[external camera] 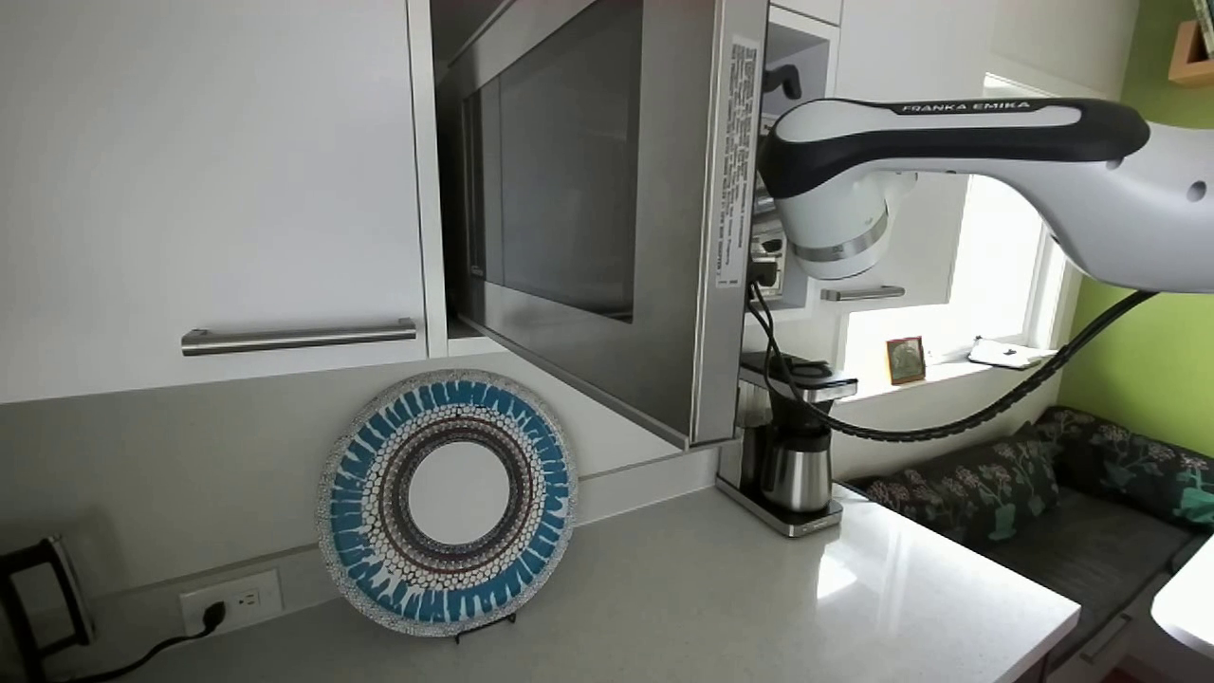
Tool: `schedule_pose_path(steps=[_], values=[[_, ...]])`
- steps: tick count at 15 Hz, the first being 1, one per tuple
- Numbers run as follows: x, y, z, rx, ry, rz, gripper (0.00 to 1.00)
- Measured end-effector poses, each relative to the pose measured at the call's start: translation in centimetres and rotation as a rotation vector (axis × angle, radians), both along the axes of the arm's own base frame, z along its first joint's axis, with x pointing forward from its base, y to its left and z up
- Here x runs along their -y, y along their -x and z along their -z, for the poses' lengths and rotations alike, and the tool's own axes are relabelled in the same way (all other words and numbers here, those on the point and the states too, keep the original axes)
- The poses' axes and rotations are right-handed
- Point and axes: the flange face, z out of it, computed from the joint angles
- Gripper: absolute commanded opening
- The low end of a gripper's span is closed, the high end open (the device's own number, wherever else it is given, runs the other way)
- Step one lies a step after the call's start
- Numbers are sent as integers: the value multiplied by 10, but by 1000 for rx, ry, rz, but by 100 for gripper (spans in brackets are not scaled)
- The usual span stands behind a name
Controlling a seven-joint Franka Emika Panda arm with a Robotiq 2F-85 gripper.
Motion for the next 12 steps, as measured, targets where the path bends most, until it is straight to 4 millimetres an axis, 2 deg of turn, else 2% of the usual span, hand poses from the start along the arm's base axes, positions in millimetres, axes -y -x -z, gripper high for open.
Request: schedule_pose_path(steps=[4, 5, 6, 7, 9, 11, 12], values=[[0, -2, 0, 0, -8, 0, 39], [0, -3, 0, 0, -10, 0, 39], [0, -4, 0, 0, -11, 0, 43], [0, -5, 0, -1, -12, 0, 53], [0, -7, 2, -3, -13, -1, 64], [-1, -9, 4, -7, -14, -1, 70], [-1, -9, 6, -10, -16, -2, 67]])
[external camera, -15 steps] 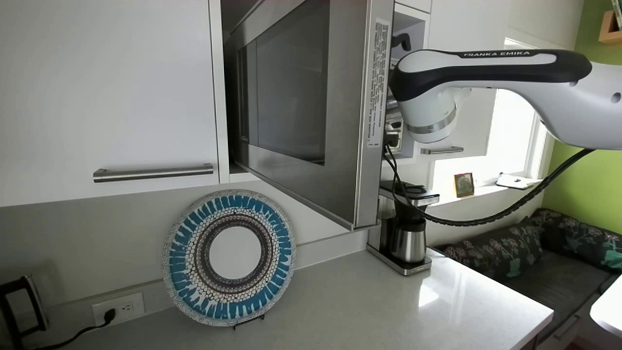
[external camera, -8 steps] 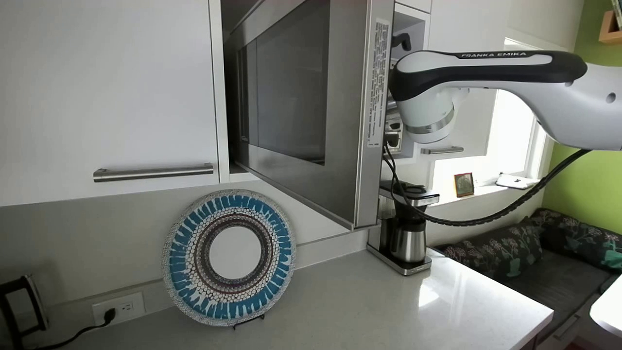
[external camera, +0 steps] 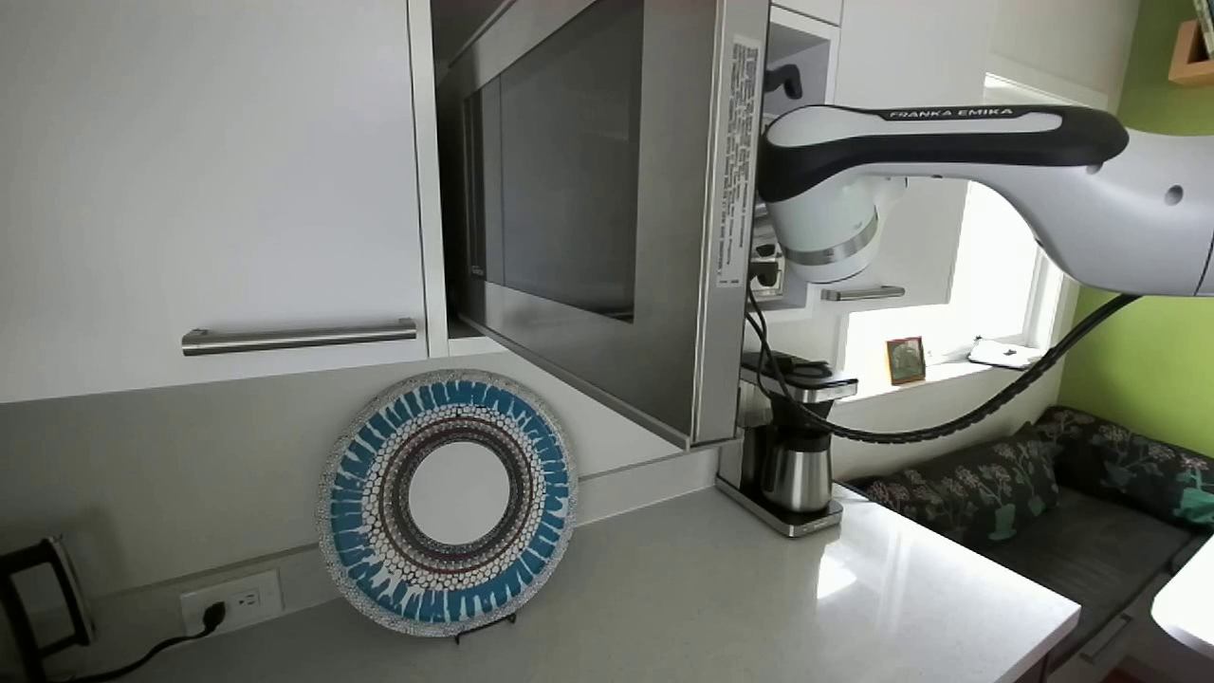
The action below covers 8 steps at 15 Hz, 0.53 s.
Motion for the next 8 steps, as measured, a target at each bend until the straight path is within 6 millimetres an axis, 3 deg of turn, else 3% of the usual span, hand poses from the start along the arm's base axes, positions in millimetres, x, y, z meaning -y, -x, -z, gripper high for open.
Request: schedule_pose_path(steps=[2, 4, 6, 8], values=[[0, -1, 1, -2, -3, -1, 57], [0, -1, 1, -3, -7, -1, 35], [-1, -2, 2, -6, -9, -1, 30], [-1, -3, 4, -8, -9, -1, 18]])
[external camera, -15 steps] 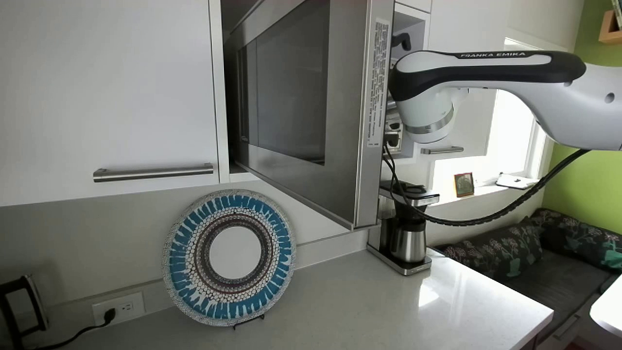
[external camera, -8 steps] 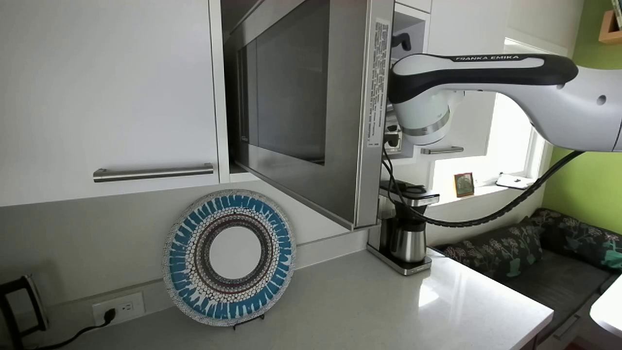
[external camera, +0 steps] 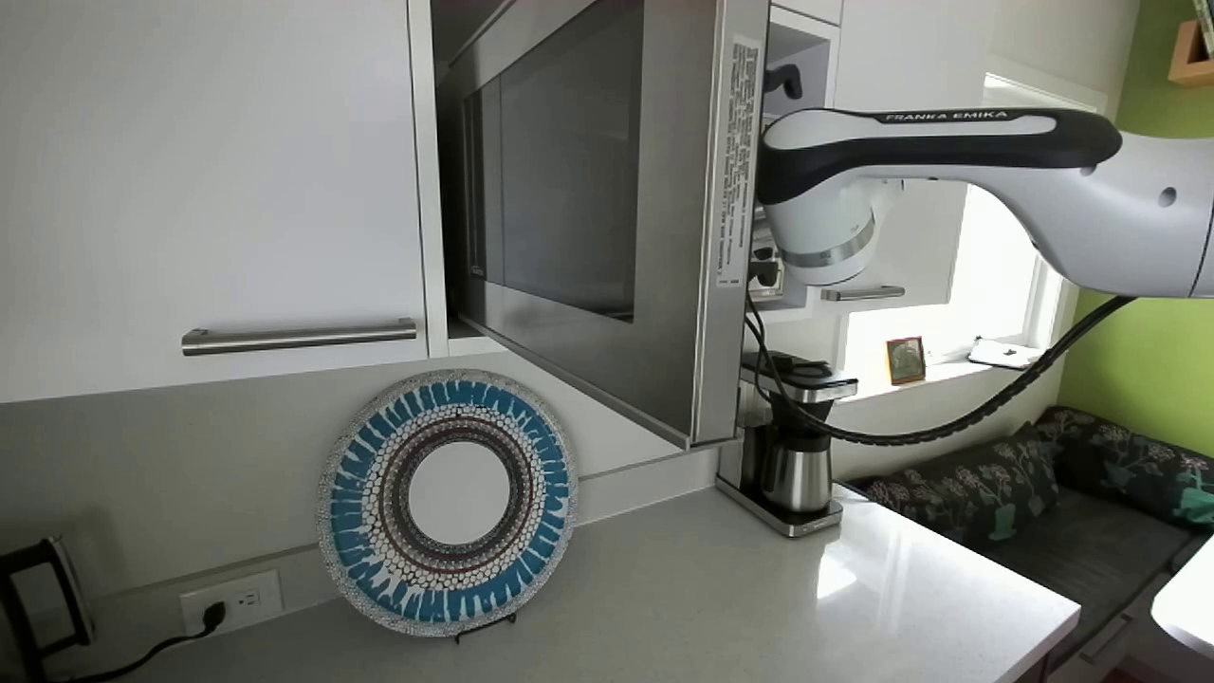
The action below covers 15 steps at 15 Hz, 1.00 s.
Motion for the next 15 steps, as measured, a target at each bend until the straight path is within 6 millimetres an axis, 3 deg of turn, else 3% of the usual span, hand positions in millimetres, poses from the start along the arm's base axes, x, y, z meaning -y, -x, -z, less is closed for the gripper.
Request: schedule_pose_path(steps=[3, 15], values=[[0, -1, 2, -3, -2, 0, 4], [0, -2, 3, -7, -6, 1, 0]])
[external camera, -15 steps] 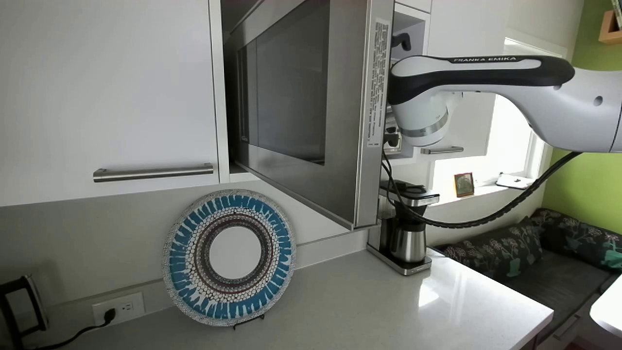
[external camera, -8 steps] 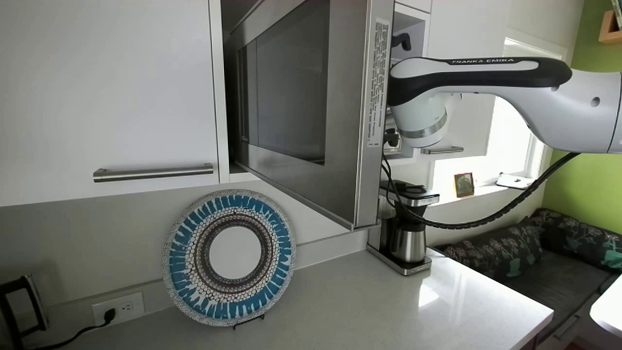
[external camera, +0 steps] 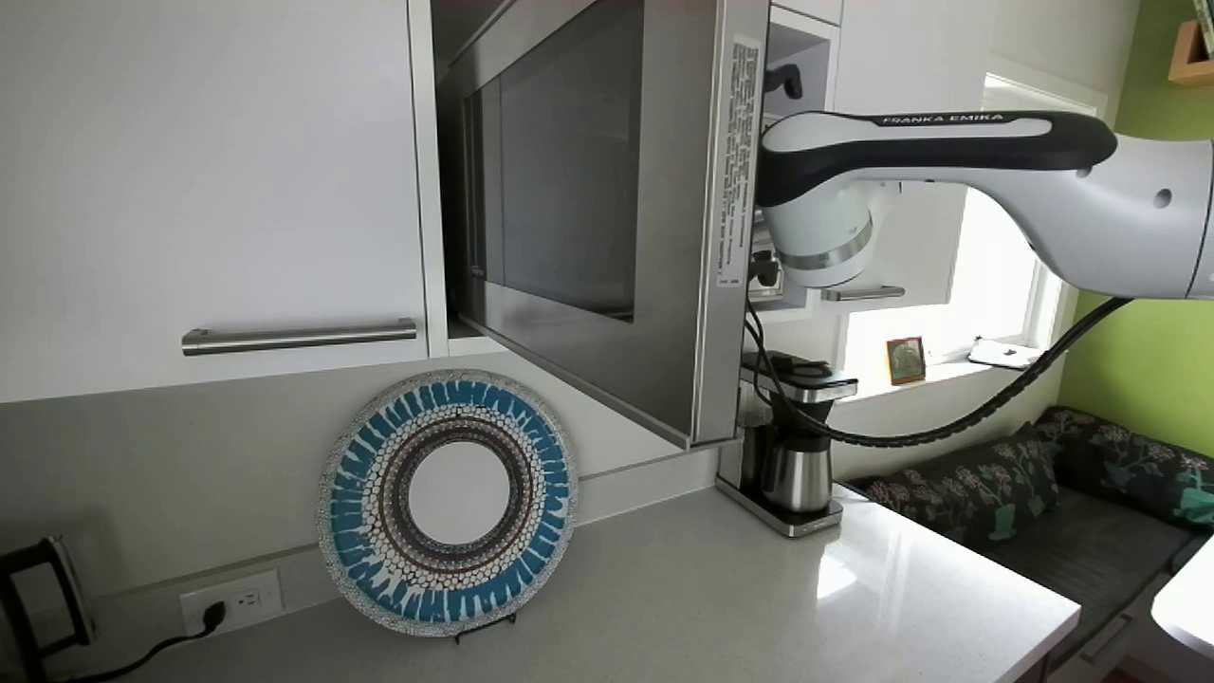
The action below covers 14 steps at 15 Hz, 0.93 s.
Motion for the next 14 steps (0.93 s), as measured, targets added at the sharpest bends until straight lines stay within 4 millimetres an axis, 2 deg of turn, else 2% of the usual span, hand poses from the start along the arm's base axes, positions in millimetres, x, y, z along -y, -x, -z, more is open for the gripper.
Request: schedule_pose_path(steps=[4, 8, 14], values=[[2, 7, -8, 8, 0, 5, 0], [3, 22, -15, 6, -7, 14, 0], [2, 44, 0, -62, -28, 37, 0]])
